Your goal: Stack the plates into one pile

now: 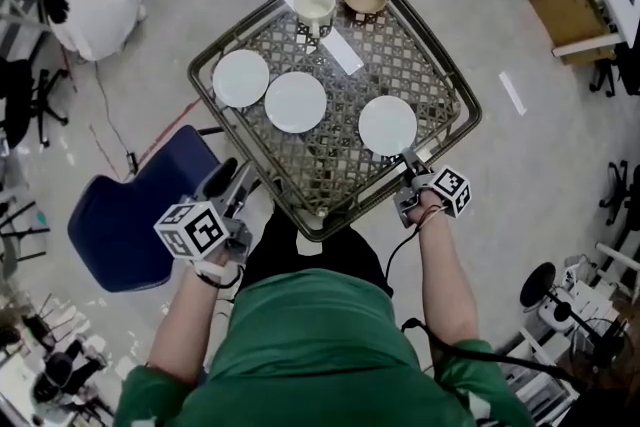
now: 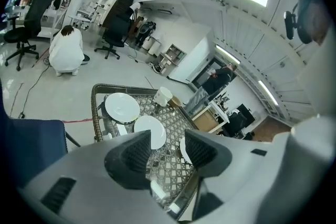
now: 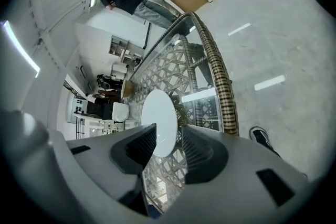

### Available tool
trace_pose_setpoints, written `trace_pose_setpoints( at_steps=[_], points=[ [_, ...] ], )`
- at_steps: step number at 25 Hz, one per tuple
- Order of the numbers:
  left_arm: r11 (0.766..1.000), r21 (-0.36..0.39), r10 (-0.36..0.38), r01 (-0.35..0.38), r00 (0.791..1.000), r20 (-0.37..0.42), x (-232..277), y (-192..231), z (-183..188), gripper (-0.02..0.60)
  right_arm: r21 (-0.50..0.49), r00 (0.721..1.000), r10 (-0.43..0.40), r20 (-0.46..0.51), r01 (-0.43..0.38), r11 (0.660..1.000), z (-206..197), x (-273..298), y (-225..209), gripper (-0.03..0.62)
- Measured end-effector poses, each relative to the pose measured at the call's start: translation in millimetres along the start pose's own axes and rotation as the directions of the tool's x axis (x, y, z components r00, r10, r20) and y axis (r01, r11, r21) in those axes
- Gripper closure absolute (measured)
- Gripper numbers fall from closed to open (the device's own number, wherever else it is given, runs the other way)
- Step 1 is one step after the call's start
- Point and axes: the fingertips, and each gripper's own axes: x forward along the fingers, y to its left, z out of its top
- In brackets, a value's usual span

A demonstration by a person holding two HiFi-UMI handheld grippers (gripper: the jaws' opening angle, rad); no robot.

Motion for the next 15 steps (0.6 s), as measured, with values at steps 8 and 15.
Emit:
trace_pose_setpoints(
  at_steps=[8,15],
  points=[
    [1.000,-0.020,0.007,-0.007,1.000,0.006,1,5,-2,0.368,-0.016,0.999,-0.030,-0.034,0.029,0.999,0,14,-4,0.414],
    [0.999,-0.032,0.037,-0.037,0.999,0.004,-7,20,-2,0.368,-0.031,0.999,-0.005,-0.032,0.005,1.000,1,27,5,0.421]
  ],
)
